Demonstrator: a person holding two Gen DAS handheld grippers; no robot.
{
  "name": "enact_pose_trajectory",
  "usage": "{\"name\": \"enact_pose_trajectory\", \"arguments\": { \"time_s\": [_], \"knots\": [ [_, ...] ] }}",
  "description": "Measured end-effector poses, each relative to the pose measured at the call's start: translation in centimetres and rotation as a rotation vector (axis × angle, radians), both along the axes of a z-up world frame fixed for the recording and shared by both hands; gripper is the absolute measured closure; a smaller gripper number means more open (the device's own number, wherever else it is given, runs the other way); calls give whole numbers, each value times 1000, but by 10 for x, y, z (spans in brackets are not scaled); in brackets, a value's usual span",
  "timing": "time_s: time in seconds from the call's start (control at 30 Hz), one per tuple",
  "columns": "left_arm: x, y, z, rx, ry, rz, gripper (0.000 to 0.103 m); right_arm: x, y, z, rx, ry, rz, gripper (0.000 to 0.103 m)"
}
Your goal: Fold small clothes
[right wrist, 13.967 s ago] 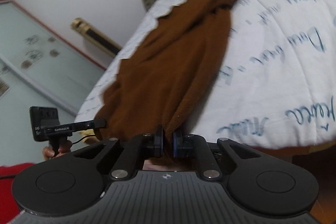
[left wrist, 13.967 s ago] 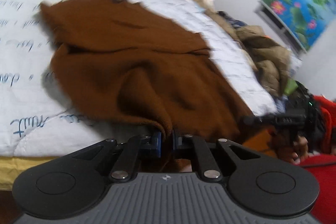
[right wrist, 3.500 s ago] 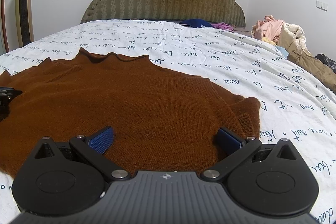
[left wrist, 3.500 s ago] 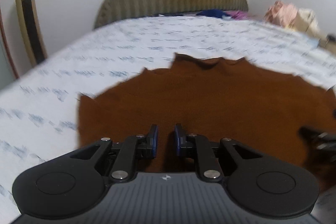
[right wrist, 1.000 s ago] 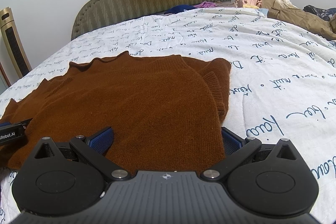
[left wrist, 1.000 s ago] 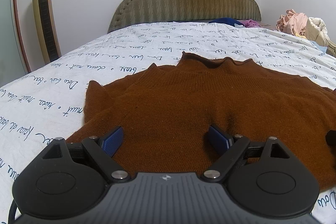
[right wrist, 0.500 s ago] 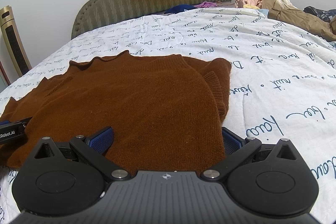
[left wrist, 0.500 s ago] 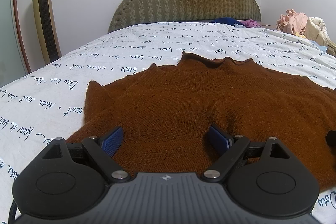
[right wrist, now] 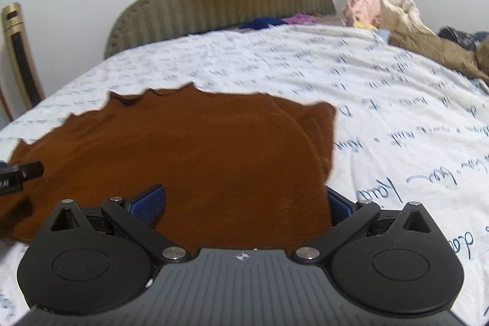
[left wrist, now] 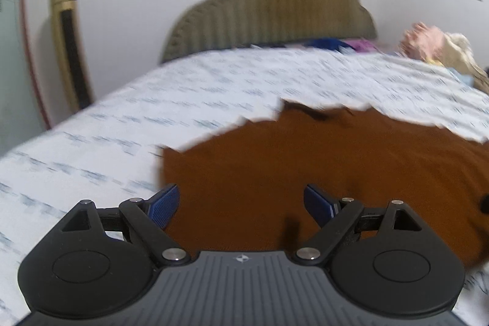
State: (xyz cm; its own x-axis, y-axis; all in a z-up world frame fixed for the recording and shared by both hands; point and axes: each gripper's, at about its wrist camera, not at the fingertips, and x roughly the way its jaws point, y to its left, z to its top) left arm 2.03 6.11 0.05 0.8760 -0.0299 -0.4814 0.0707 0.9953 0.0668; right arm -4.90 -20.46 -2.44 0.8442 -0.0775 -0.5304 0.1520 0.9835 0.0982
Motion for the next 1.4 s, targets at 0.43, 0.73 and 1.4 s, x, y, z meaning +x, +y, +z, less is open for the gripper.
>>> {"name": "enact_pose_trajectory", "arguments": {
  "time_s": [0.43, 0.73, 1.4],
  "knots": [
    [120, 133, -5, -490, 438, -140, 12, -30, 199, 9, -717, -82, 525, 0],
    [177, 116, -34, -787, 599, -355, 13, 2, 268, -20, -898, -128, 603, 6],
    [177, -6, 64, -251, 414, -246, 94, 2, 213, 22, -644, -246, 418, 93]
  ]
}}
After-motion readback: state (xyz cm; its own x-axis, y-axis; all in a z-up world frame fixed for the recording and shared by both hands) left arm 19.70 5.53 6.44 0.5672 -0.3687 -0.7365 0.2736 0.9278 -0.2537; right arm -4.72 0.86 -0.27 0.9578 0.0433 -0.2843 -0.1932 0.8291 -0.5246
